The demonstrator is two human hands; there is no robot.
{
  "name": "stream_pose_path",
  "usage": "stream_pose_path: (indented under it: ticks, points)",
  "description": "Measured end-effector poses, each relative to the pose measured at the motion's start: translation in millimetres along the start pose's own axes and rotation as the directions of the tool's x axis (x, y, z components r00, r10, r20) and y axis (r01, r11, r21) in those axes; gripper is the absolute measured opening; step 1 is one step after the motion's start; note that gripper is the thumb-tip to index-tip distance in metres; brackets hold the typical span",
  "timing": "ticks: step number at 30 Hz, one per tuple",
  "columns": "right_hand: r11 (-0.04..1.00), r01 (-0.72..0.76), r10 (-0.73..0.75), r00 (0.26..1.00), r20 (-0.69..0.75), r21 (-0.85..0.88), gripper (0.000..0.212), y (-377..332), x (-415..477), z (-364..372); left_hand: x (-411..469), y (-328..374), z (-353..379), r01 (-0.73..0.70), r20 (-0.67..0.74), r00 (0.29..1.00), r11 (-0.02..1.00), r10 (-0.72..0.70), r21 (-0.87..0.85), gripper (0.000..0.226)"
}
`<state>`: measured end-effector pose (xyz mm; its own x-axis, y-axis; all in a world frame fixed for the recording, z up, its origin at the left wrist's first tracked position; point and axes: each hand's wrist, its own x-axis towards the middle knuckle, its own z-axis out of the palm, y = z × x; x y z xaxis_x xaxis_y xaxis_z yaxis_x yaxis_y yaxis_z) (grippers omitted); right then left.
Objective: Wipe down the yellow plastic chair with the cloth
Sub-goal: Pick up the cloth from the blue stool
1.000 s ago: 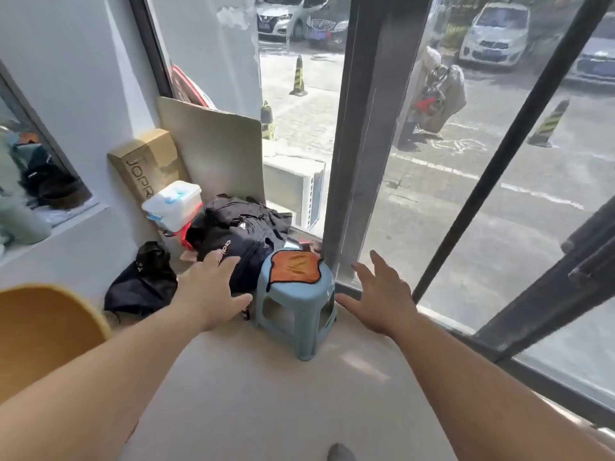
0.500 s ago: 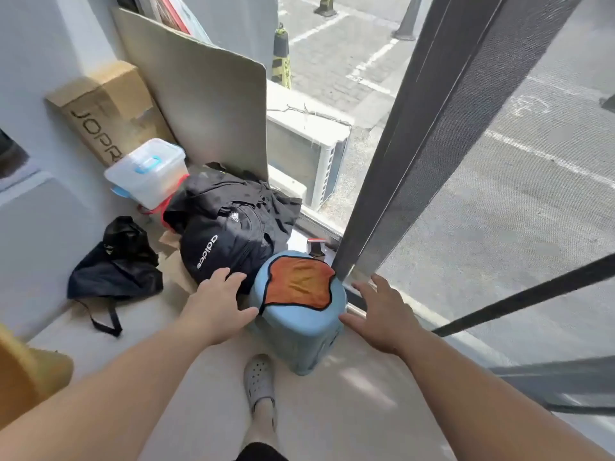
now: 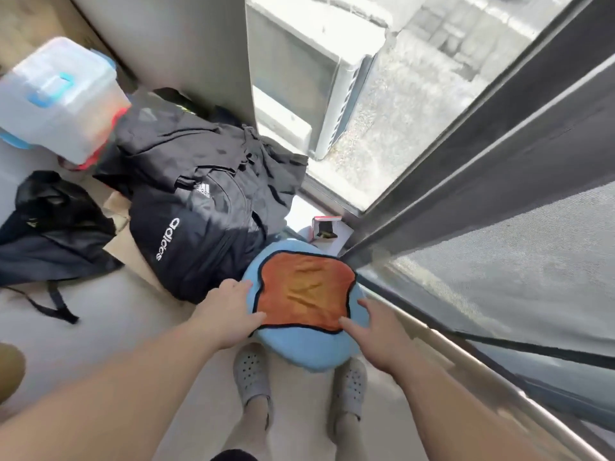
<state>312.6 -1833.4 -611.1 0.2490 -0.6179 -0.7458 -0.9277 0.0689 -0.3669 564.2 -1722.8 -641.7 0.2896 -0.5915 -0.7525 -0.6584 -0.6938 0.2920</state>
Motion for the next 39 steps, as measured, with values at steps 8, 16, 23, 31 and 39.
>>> stream_pose_path:
  ticks: [8,16,23,31,39]
  points:
    - [0.995,-0.066,0.062,0.996,0.057,0.073,0.067,23,113,31,75,11,41,0.023,0.098,0.995,0.988,-0.008,-0.151,0.071]
    - [0.974,-0.154,0.126,0.978,0.163,0.168,0.045,30,128,47,84,28,51,0.056,0.164,0.986,0.968,-0.016,-0.244,0.061]
    - [0.935,-0.127,0.132,0.991,0.006,0.332,0.016,1,64,9,33,19,8,-0.019,0.080,0.996,0.974,0.038,-0.226,0.050]
    - [0.820,-0.009,0.018,1.000,-0.010,0.572,0.016,-75,-71,-45,-103,-3,-54,0.012,-0.072,0.997,0.963,-0.032,-0.268,0.032]
    - [0.810,0.208,-0.245,0.969,-0.005,0.548,0.032,-126,-160,-45,-262,-45,-21,0.164,-0.222,0.892,0.741,-0.393,-0.651,0.048]
